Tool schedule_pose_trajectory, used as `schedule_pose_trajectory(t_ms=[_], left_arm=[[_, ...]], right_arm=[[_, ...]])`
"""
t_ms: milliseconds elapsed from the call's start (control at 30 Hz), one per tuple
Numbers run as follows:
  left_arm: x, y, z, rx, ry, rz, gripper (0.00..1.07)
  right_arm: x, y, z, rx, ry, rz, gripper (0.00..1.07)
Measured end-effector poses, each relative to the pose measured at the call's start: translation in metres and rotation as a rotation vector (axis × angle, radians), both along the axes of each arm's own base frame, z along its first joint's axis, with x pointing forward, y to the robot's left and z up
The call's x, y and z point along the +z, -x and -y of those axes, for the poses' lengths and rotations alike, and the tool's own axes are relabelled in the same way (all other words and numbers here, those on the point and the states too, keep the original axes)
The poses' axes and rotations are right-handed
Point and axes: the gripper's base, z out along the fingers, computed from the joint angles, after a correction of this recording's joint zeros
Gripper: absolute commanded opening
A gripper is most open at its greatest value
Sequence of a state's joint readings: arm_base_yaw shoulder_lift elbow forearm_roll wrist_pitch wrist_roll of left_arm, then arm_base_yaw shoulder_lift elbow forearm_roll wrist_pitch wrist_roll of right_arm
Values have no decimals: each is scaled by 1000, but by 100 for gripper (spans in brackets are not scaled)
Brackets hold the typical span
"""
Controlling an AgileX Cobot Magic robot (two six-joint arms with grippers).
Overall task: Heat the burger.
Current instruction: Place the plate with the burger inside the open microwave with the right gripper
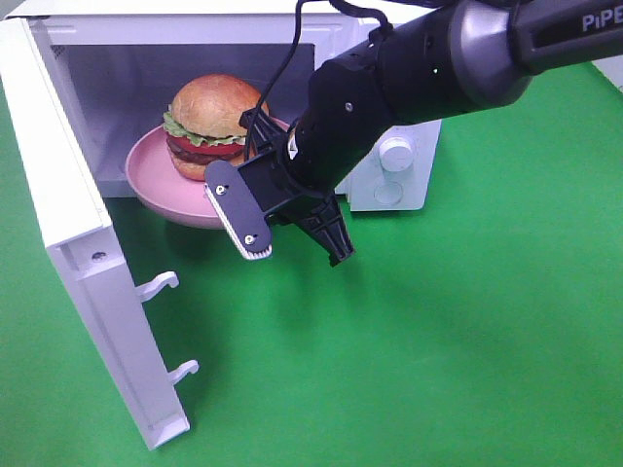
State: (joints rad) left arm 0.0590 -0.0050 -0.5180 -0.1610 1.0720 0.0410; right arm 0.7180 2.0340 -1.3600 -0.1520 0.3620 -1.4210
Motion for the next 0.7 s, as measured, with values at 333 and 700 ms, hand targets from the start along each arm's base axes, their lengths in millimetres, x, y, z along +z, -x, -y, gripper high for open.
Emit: schedule_pose_trajectory(t_ms=[333, 700], left_arm=[[0, 0, 0, 0, 0, 0, 100], [0, 0, 0, 0, 0, 0, 100]], right_arm=[[-2, -18, -13, -44, -3, 1, 0], [-1, -35, -26, -89, -15, 3, 0]])
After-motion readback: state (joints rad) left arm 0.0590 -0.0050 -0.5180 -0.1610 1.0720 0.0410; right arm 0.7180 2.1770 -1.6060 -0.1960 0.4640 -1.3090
